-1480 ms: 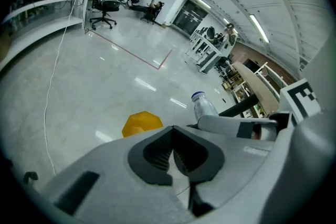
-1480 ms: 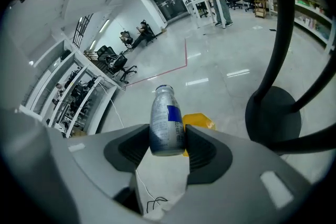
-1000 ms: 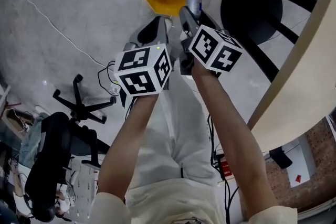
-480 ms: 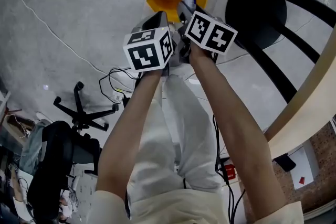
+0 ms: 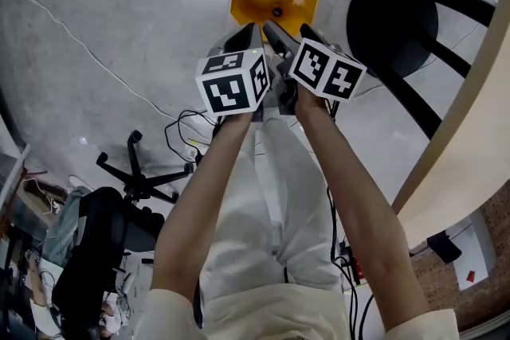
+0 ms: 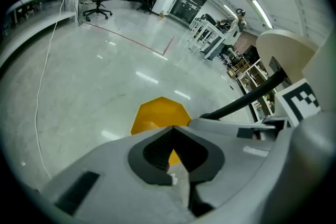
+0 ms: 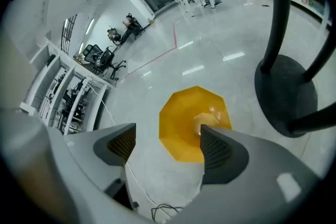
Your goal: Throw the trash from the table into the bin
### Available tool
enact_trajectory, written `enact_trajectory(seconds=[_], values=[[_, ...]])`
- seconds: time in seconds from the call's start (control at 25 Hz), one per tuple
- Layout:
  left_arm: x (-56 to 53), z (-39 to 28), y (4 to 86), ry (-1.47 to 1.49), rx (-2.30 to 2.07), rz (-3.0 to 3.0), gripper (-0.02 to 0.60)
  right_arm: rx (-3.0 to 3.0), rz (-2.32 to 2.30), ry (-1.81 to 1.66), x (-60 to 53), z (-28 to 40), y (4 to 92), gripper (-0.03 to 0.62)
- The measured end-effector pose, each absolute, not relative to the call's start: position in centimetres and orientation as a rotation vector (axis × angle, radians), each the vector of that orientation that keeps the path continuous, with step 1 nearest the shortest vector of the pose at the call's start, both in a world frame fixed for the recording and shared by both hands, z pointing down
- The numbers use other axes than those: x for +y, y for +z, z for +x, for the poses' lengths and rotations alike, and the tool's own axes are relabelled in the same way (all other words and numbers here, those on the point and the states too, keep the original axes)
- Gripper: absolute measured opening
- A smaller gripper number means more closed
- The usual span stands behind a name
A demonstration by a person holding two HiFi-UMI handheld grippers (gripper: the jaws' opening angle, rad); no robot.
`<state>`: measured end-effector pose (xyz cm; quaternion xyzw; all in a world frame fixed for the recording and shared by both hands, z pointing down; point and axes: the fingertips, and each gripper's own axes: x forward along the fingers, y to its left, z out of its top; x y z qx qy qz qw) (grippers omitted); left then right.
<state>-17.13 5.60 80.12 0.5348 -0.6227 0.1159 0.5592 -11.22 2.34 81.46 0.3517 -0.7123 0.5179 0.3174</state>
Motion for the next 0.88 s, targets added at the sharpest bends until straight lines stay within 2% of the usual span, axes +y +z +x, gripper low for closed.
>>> enact_trajectory(seconds=[0.16, 0.36, 0.44, 0.52, 0.6, 0.88], values=[[5.5, -17.2, 77.2, 0.279, -1.470, 1.262, 0.006, -1.950, 0.973, 1.417, 2.1, -11.7, 76.9, 0.343], [5.8, -17.5, 72.3, 0.272, -1.504, 1.261, 0.006, -2.044, 1.033, 1.369, 0.9, -11.7, 71.1, 0.238], [5.4, -17.9, 70.1, 0.265, -1.522, 1.281, 0.006, -2.077, 1.062, 1.344, 0.1, -11.8, 68.8, 0.170], [5.1, -18.1, 67.9, 0.265, -1.523, 1.319, 0.006, -2.116, 1.077, 1.313, -0.4, -11.9, 66.3, 0.073], [4.7, -18.1, 65.6, 0.264, -1.521, 1.353, 0.006, -2.169, 1.080, 1.282, -1.0, -12.0, 63.5, 0.019], [2.4, -16.0, 58.1, 0.258, -1.545, 1.478, 0.006, -2.337, 1.069, 1.236, -2.7, -10.3, 55.5, 0.006]])
